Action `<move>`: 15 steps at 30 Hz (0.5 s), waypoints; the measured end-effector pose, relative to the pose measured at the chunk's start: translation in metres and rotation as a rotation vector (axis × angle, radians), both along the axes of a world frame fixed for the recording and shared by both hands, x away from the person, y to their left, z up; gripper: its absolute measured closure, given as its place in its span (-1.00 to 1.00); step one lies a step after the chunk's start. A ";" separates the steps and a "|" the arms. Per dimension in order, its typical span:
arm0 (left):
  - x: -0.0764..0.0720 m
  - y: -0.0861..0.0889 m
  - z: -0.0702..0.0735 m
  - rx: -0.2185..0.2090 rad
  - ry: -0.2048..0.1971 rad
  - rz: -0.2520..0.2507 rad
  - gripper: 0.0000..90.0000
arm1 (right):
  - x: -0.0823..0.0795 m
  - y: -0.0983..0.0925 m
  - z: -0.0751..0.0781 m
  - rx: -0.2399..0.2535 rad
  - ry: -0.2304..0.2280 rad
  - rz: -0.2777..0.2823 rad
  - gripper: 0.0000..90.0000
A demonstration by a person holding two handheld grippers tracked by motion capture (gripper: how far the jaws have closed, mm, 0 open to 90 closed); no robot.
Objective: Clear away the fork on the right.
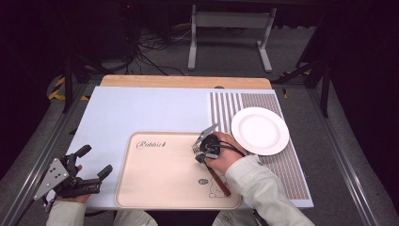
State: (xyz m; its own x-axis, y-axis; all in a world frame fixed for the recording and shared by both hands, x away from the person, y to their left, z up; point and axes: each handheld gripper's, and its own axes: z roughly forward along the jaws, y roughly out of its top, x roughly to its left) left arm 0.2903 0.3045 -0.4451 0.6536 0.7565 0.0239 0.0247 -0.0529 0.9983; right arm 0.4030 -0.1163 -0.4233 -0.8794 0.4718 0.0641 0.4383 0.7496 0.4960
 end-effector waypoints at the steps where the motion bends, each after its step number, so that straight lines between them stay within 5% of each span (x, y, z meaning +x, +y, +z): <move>1: 0.000 0.000 0.000 0.000 0.000 0.000 -0.97 | 0.000 0.000 0.000 0.000 0.000 0.000 1.00; 15: 0.000 0.000 0.000 -0.001 -0.001 -0.001 -0.97 | 0.000 0.005 -0.007 -0.025 0.008 0.000 1.00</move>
State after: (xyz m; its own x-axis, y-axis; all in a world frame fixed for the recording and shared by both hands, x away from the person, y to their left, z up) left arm 0.2900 0.3044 -0.4450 0.6545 0.7557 0.0237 0.0234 -0.0516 0.9984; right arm 0.4029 -0.1112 -0.4308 -0.8788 0.4734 0.0593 0.4423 0.7618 0.4733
